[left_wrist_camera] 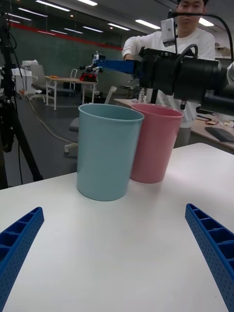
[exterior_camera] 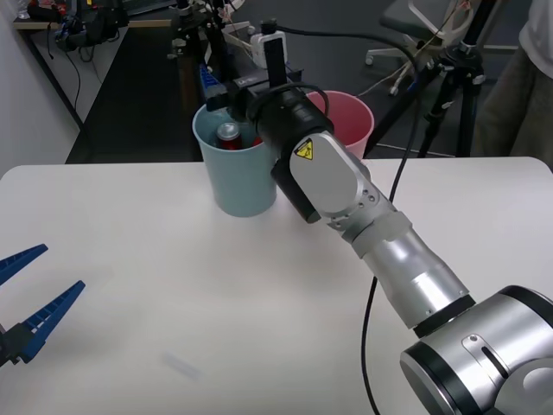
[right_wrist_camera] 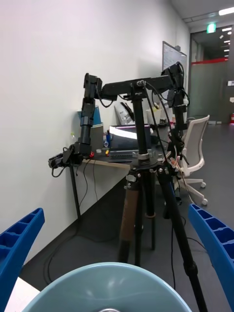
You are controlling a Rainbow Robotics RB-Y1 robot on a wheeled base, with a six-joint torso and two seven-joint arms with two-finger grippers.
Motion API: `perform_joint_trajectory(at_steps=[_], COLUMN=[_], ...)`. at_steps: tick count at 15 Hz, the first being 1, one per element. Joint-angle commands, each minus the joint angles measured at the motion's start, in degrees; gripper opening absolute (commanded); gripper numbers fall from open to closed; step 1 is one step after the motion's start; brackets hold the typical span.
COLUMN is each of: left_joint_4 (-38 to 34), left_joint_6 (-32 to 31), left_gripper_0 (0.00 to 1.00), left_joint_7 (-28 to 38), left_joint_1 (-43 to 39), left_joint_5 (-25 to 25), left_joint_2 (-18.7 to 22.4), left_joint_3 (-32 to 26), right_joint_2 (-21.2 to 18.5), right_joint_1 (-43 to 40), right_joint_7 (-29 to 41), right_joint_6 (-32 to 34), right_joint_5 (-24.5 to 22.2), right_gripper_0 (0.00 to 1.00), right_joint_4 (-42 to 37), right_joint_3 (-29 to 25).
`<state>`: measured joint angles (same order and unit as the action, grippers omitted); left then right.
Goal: Grasp the object on the table and drop it into the matching bin: aluminum can to the light blue bin, PET bottle to the pink bin.
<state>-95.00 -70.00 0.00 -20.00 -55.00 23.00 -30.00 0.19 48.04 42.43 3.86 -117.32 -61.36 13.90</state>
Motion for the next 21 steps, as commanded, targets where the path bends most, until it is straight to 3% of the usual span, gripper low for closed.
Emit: perform_joint_trajectory(at_steps=[1, 5, 7, 9, 13, 17, 21], left_joint_4=[0.0, 0.0, 0.0, 0.0, 0.0, 0.0, 0.0], left_joint_6=[0.0, 0.0, 0.0, 0.0, 0.0, 0.0, 0.0], left_gripper_0=[1.0, 1.0, 1.0, 1.0, 1.0, 1.0, 1.0], left_joint_7=[0.0, 0.0, 0.0, 0.0, 0.0, 0.0, 0.0], left_joint_1=[0.0, 0.0, 0.0, 0.0, 0.0, 0.0, 0.0], left_joint_5=[0.0, 0.0, 0.0, 0.0, 0.0, 0.0, 0.0], left_joint_2=[0.0, 0.0, 0.0, 0.0, 0.0, 0.0, 0.0], left_joint_3=[0.0, 0.0, 0.0, 0.0, 0.0, 0.0, 0.0], right_joint_2=[-0.4, -1.7, -3.7, -7.2, -15.3, -20.0, -20.3], right_joint_1=[-1.5, -10.1, -16.3, -22.8, -35.0, -46.0, -53.3], right_joint_7=[-0.6, -1.6, -2.7, -4.2, -14.8, -26.3, -32.5], right_joint_6=[0.5, 7.9, 11.5, 14.5, 19.3, 31.8, 45.4], right_joint_5=[0.4, 0.8, 3.9, 8.2, 23.1, 38.0, 43.0], right_gripper_0=[1.0, 1.0, 1.0, 1.0, 1.0, 1.0, 1.0], right_joint_4=[-2.9, -16.0, -23.9, -32.1, -43.9, -49.1, -49.1], right_joint_3=[-0.3, -2.3, -2.6, -2.7, -5.1, -15.5, -28.6])
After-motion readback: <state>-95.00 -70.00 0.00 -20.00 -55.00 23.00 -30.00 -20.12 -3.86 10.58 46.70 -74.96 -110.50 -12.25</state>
